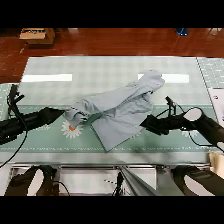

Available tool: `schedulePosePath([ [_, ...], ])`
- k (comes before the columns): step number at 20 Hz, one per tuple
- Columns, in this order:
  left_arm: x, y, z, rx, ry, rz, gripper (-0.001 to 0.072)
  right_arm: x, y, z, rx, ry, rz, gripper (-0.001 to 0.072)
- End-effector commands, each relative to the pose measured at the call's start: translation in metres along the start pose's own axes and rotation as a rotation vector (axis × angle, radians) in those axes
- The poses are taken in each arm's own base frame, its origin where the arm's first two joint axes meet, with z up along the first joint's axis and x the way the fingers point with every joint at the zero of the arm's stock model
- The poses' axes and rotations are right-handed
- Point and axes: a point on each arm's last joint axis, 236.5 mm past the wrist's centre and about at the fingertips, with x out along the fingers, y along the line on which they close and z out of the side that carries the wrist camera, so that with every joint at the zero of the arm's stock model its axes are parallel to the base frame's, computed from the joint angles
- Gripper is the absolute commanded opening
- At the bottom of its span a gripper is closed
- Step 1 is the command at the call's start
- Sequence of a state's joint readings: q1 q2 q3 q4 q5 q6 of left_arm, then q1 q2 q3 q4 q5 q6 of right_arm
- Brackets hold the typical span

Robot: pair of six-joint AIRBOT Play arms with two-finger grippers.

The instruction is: Fold the shirts.

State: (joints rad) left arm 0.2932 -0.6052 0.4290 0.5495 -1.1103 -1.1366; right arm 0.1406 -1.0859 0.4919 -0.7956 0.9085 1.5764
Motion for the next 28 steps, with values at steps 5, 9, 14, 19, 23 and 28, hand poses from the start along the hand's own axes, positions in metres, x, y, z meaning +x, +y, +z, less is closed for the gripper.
schedulePosePath([
  [5, 0.0, 0.001, 0.001, -0.001, -0.002, 0.002, 0.0019, 0.037, 0.026, 0.028, 0.08, -0.158, 0.052, 0.0408],
  [9, -0.002, 0.002, 0.017, 0.008, -0.065, 0.014, 0.0019, 0.026, 0.064, 0.039, 0.042, -0.201, 0.162, 0.0027],
  [14, -0.047, -0.057, 0.101, 0.188, -0.297, -0.004, 0.0019, -0.154, 0.192, 0.053, -0.506, -0.461, 0.402, 0.0027],
  [19, -0.156, -0.192, 0.182, 0.497, -0.632, -0.063, 0.0019, -0.426, 0.256, 0.029, -0.643, -1.164, 0.507, 0.0026],
  [23, -0.245, -0.298, 0.177, 0.727, -0.831, -0.127, 0.0019, -0.513, 0.268, -0.016, -0.657, -1.37, 0.498, 0.0026],
  [28, -0.283, -0.324, 0.133, 0.822, -0.828, -0.01, 0.0019, -0.55, 0.271, -0.044, -0.717, -1.493, 0.362, 0.0026],
])
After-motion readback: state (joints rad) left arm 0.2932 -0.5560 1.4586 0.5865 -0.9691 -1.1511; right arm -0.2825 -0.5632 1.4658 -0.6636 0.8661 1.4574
